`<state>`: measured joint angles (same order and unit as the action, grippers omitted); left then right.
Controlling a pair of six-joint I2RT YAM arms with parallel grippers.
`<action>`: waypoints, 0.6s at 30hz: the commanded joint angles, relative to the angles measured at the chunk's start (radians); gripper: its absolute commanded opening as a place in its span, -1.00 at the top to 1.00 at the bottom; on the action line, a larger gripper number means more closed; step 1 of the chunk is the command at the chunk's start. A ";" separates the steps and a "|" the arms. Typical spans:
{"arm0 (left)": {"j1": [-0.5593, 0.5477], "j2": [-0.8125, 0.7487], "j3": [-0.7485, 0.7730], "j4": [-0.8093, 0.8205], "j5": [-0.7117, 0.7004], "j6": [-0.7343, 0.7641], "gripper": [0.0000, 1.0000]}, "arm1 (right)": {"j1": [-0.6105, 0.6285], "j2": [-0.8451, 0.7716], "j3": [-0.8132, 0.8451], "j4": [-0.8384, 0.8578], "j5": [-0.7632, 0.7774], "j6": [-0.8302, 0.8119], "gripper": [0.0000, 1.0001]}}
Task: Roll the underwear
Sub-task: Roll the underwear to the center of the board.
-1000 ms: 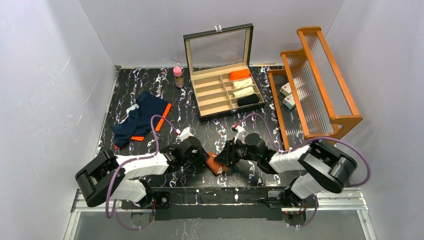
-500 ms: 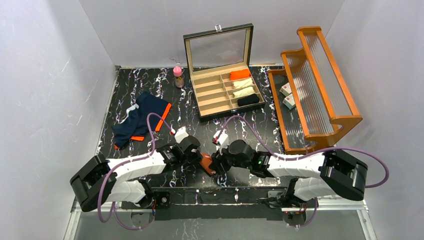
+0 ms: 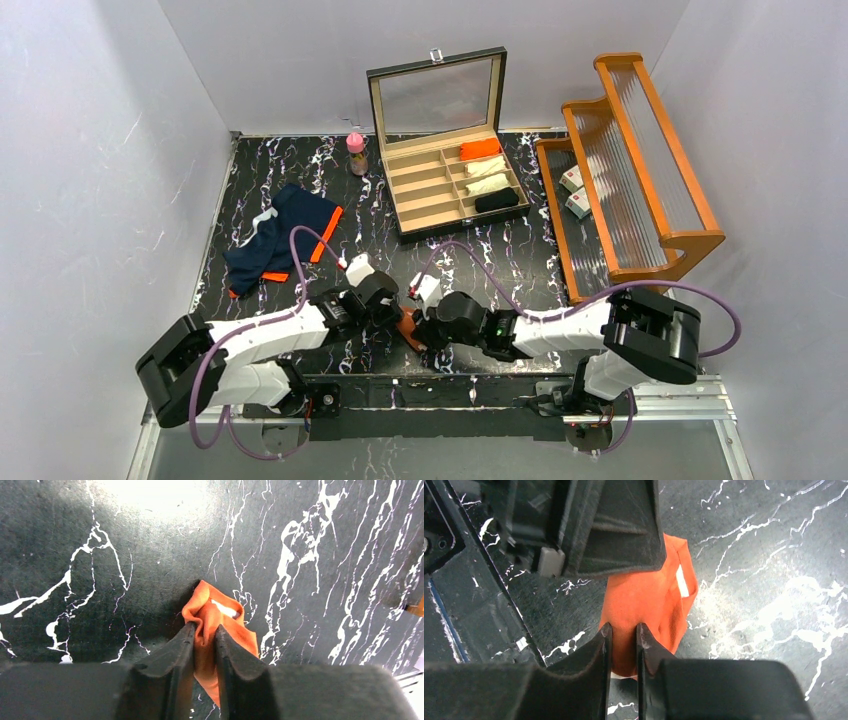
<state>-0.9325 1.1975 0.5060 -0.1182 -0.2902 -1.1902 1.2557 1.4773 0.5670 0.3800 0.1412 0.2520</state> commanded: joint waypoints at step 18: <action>-0.006 -0.069 -0.123 0.264 0.101 0.000 -0.24 | -0.291 0.210 -0.455 0.800 -0.358 0.682 0.56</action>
<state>-0.9329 1.0868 0.4068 0.0337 -0.2384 -1.1973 1.0020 1.6087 0.1741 1.1510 -0.1452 0.8264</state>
